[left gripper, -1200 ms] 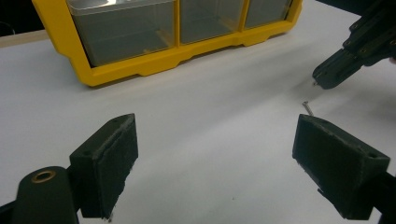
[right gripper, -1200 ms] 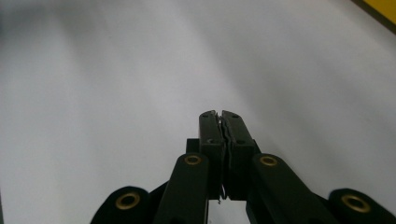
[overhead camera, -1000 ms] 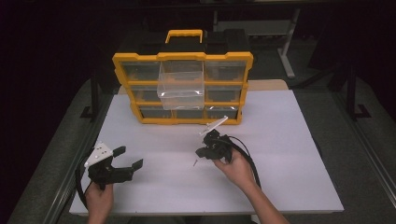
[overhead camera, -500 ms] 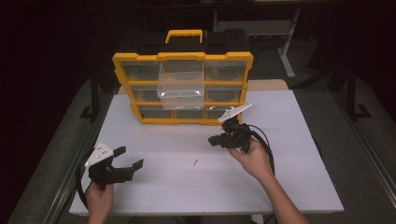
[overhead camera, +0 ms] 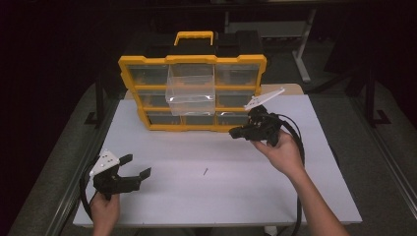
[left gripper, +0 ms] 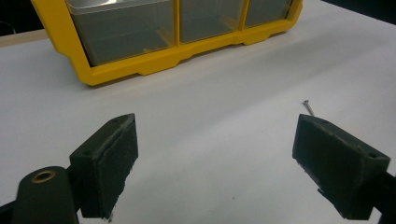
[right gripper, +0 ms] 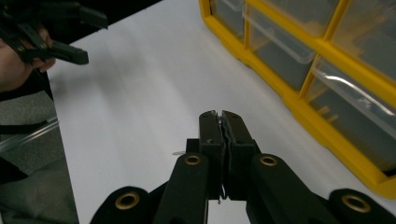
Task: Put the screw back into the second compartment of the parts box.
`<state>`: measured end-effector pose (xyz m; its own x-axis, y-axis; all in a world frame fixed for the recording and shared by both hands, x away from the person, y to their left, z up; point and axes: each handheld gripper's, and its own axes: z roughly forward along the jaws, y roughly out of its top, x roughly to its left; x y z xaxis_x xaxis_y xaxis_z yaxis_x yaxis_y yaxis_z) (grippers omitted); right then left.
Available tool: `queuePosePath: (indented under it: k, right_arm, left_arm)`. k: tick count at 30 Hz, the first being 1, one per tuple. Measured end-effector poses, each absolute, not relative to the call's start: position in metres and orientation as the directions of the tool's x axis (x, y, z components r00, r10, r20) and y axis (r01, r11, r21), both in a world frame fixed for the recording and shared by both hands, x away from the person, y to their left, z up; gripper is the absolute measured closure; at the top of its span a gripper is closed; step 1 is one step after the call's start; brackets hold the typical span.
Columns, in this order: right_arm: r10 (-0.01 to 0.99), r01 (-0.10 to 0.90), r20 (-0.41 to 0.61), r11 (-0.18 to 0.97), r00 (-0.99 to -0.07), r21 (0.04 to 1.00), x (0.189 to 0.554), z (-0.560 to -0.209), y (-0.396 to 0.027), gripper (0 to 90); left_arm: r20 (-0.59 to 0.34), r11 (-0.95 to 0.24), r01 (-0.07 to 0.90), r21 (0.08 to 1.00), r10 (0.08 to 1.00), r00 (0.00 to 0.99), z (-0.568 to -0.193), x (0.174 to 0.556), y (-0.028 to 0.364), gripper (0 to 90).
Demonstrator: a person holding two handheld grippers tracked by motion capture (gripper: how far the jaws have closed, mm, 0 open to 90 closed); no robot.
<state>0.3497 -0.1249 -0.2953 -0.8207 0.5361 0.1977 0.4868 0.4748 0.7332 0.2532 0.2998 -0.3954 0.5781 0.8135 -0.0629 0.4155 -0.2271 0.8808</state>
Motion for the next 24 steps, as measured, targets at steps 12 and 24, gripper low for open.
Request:
queuePosePath:
  k: [12,24]
  right_arm:
    - [0.537,0.467,0.189,0.447,-0.822,0.763,0.357,-0.257,-0.132,87.4]
    - [0.525,0.432,0.160,0.449,-0.836,0.782,0.364,-0.211,-0.129,87.4]
  left_arm:
    - [-0.071,-0.219,0.422,0.880,0.817,0.572,-0.395,0.253,0.301,13.9]
    - [-0.058,-0.237,0.421,0.875,0.814,0.578,-0.394,0.253,0.301,13.9]
